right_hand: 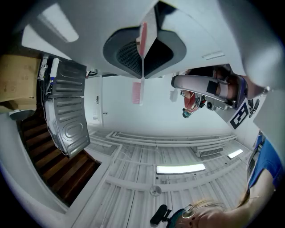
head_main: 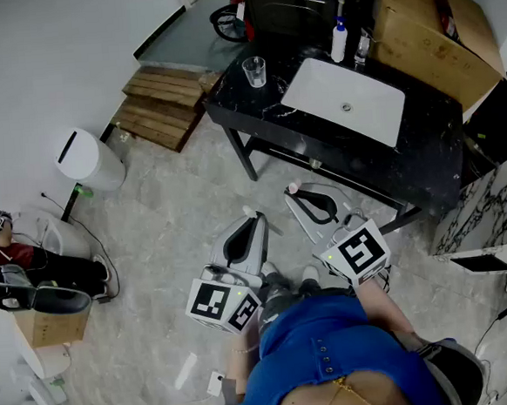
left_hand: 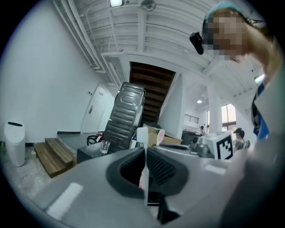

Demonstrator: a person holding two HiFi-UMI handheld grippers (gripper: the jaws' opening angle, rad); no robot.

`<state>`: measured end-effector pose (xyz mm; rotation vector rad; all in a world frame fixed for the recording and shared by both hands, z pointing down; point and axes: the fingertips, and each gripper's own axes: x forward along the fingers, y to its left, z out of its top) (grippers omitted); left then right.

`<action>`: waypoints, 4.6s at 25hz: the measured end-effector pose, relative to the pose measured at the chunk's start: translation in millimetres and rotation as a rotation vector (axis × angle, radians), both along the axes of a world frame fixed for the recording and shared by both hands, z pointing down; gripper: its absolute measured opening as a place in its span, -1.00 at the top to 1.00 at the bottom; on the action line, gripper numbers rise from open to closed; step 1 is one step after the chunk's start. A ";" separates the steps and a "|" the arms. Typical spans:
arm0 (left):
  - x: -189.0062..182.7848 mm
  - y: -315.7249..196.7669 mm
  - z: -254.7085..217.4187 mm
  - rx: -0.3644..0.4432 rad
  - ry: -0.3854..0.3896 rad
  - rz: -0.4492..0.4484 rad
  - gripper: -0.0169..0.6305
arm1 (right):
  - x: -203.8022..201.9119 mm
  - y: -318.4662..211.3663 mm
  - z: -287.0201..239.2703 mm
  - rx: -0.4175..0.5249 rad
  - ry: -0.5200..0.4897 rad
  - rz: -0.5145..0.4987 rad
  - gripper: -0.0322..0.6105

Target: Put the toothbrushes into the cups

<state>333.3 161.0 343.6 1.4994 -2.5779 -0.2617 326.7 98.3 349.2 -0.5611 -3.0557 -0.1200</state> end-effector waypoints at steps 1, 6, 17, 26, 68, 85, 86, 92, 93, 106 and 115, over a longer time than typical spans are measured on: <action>0.4 0.5 0.1 0.002 0.001 -0.004 0.92 | 0.9 -1.4 0.6 0.012 -0.001 0.004 0.85; -3.0 0.7 1.7 0.004 0.006 -0.024 0.92 | 0.3 -13.6 1.7 0.026 -0.004 0.031 0.85; -56.4 -6.2 8.6 0.023 0.027 0.012 0.92 | -48.7 -24.0 1.3 0.027 -0.014 0.072 0.85; -159.6 -20.4 1.9 0.050 0.018 0.095 0.92 | -144.6 -29.3 -10.1 0.017 -0.030 0.107 0.85; -442.3 -50.1 5.2 0.034 0.084 0.120 0.92 | -431.7 -48.7 -0.6 -0.069 0.041 0.087 0.85; -502.6 -176.2 4.6 -0.016 0.083 0.326 0.92 | -454.4 -187.8 3.1 -0.151 0.026 0.363 0.85; -502.6 -184.4 4.4 -0.015 0.082 0.350 0.92 | -451.1 -194.8 3.1 -0.154 0.023 0.388 0.85; -505.1 -224.7 2.9 -0.004 0.081 0.503 0.92 | -439.4 -227.9 2.1 -0.158 0.013 0.546 0.85; -507.5 -228.5 2.3 -0.004 0.082 0.527 0.92 | -440.3 -230.4 1.9 -0.160 0.012 0.570 0.85; -561.4 -240.8 0.6 -0.022 0.084 0.712 0.92 | -493.7 -228.8 27.6 -0.191 0.067 0.737 0.85; -587.4 -235.5 10.7 -0.032 0.116 0.730 0.92 | -517.0 -231.9 66.8 -0.222 0.153 0.786 0.85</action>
